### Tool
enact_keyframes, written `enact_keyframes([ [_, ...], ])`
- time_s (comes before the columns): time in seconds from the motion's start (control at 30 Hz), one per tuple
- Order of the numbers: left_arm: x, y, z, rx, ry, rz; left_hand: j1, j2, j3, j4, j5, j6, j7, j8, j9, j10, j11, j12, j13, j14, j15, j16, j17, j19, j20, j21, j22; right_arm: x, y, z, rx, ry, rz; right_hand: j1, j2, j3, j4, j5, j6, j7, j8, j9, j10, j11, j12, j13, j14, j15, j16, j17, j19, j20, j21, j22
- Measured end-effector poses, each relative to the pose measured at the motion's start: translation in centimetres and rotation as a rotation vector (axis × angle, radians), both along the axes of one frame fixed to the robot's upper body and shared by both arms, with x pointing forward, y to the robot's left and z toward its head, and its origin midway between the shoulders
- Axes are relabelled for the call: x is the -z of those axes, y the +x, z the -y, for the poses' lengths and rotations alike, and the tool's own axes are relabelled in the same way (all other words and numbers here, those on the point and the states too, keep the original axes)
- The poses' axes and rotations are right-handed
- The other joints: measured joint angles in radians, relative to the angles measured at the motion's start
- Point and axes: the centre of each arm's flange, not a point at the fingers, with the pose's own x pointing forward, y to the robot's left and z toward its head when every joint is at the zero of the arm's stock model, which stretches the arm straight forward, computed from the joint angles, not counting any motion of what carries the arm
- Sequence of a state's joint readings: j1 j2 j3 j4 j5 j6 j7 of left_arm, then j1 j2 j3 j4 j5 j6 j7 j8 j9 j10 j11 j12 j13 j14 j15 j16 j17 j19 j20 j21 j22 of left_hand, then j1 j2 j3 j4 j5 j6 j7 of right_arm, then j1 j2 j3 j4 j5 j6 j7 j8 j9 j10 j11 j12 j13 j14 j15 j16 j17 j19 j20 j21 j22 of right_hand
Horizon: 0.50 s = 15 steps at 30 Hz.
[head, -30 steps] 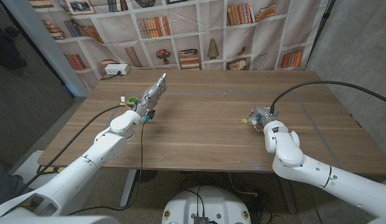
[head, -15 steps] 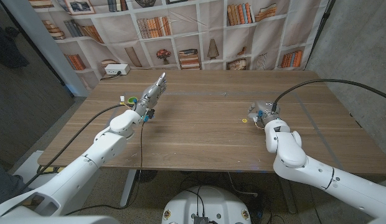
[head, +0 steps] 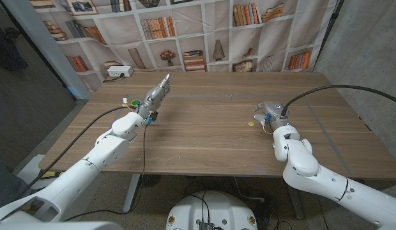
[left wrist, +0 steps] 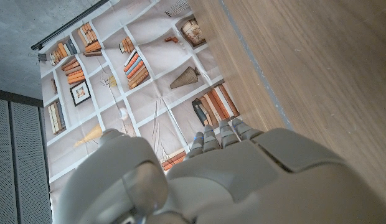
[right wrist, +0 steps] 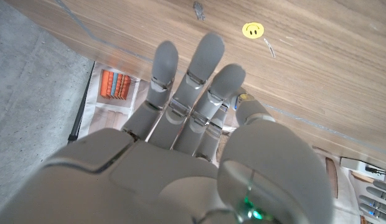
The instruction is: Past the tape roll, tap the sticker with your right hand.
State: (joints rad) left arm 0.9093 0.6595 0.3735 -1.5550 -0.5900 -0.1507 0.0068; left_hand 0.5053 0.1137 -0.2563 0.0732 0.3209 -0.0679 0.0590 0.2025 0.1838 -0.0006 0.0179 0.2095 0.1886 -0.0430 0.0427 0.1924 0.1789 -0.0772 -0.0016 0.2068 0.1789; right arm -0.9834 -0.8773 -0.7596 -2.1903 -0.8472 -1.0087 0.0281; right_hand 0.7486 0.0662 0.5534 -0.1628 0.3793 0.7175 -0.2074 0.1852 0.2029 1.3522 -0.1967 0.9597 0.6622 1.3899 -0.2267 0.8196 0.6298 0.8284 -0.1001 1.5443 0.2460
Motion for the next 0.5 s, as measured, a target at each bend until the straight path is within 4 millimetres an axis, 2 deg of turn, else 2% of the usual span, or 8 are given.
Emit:
enact_keyframes([
  [0.5,-0.14,-0.32,0.40,0.010,0.015,0.000,0.007,0.007,-0.003,0.003,0.000,0.000,0.000,0.000,0.000,0.000,0.000,0.000,0.000,0.000,0.000,0.000,0.000,0.000,0.000,0.000,0.000,-0.55,-0.77,-0.32,-0.016,-0.002,0.064,-0.001,-0.001,0.000,0.000,0.000,0.000,0.000,0.000,0.000,0.000,0.000,0.000,-0.014,-0.004,-0.003,0.000,-0.007,-0.006,0.002,0.000,-0.007],
])
